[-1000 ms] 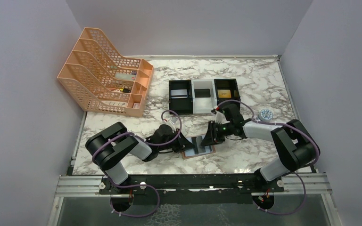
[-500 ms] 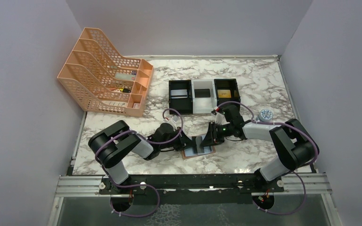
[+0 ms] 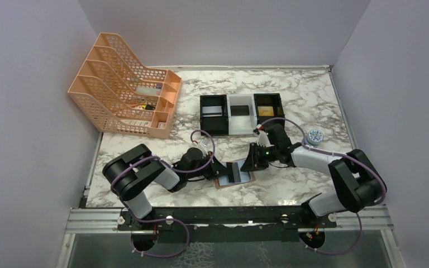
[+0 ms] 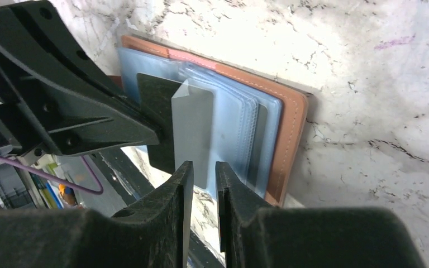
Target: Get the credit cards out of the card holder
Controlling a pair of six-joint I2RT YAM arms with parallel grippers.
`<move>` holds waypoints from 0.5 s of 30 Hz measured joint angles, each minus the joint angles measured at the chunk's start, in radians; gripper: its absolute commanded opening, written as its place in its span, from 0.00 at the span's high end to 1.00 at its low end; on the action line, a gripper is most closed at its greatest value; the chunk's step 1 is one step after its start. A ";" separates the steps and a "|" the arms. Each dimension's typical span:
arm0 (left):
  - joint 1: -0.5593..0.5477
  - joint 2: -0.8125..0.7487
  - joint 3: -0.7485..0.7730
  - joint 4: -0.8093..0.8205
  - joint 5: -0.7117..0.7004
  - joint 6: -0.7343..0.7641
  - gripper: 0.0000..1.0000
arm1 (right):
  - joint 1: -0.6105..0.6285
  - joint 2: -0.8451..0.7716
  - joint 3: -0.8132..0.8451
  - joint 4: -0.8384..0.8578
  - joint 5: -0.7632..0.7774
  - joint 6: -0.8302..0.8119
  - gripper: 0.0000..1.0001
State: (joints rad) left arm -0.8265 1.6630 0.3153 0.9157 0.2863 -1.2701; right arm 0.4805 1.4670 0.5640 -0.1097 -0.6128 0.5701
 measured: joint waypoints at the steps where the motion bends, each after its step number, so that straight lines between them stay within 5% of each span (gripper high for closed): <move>1: 0.000 0.000 0.000 0.000 0.000 0.000 1.00 | 0.000 -0.010 0.000 -0.005 0.001 -0.002 0.77; 15: 0.000 0.003 0.006 -0.006 0.002 0.003 0.84 | 0.000 0.071 -0.010 0.085 -0.055 0.055 0.77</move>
State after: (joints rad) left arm -0.8265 1.6657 0.3218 0.9100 0.2878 -1.2671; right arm 0.4805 1.5375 0.5541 -0.0250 -0.6678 0.6250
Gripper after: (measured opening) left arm 0.102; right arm 0.227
